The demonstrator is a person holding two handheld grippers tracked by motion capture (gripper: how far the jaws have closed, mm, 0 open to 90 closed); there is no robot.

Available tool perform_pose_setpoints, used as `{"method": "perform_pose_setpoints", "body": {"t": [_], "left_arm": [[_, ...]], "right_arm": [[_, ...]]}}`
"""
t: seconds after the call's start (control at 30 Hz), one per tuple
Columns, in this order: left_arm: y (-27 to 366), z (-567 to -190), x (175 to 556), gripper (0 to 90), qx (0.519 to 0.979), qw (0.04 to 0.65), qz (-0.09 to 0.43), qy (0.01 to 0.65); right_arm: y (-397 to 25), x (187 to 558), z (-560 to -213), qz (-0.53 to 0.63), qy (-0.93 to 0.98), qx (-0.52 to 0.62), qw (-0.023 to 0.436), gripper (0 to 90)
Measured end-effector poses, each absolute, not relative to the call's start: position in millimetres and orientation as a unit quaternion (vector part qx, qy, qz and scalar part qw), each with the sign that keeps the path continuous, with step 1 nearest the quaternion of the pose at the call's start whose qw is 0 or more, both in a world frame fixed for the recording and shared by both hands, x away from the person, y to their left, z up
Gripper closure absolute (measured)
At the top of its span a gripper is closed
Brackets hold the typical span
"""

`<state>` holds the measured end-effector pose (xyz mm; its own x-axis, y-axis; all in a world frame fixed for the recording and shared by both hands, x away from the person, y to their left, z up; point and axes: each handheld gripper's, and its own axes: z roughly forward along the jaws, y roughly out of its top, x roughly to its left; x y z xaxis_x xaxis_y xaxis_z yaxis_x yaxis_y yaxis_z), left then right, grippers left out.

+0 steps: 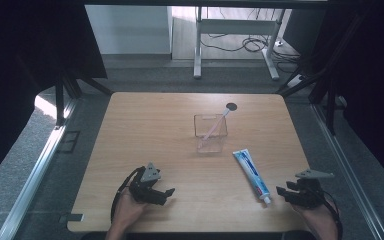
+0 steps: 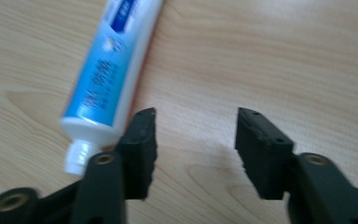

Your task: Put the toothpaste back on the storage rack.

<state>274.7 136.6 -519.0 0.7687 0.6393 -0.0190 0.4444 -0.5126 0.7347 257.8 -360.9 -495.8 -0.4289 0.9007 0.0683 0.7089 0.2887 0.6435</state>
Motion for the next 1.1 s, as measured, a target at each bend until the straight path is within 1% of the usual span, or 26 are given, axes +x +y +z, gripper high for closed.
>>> {"method": "perform_pose_setpoints", "body": {"t": [0.17, 0.27, 0.37, 0.5, 0.6, 0.7, 0.87, 1.1], "left_arm": [[136.5, -521.0, 275.3, 13.2, 0.863, 0.377, 0.125, 0.314], [136.1, -520.9, 275.2, 13.1, 0.862, 0.379, 0.125, 0.313], [136.4, -519.8, 274.7, 13.2, 0.86, 0.382, 0.124, 0.313], [137.5, -520.0, 275.2, 13.1, 0.861, 0.383, 0.123, 0.313], [138.2, -519.9, 275.2, 13.1, 0.859, 0.385, 0.123, 0.313], [138.2, -519.5, 275.0, 13.1, 0.859, 0.386, 0.123, 0.313], [137.2, -519.8, 274.7, 13.2, 0.86, 0.387, 0.123, 0.31], [136.7, -519.6, 274.3, 13.1, 0.86, 0.386, 0.124, 0.31]], "right_arm": [[-350.4, 255.2, -485.3, 0.321, 0.807, 0.472, 0.153, 69.5], [-342.5, 254.8, -483.0, 0.329, 0.816, 0.454, 0.14, 77.8], [-333.9, 255.4, -481.2, 0.329, 0.826, 0.438, 0.135, 83.9], [-322.9, 257.3, -481.2, 0.326, 0.836, 0.425, 0.12, 89.1], [-313.8, 259.2, -484.7, 0.326, 0.841, 0.42, 0.098, 89.7], [-307.3, 261.8, -489.6, 0.326, 0.849, 0.405, 0.091, 89.7], [-297.4, 264.1, -494.5, 0.318, 0.862, 0.382, 0.103, 89.7], [-292.8, 269.3, -497.1, 0.3, 0.867, 0.386, 0.1, 89.8]]}}
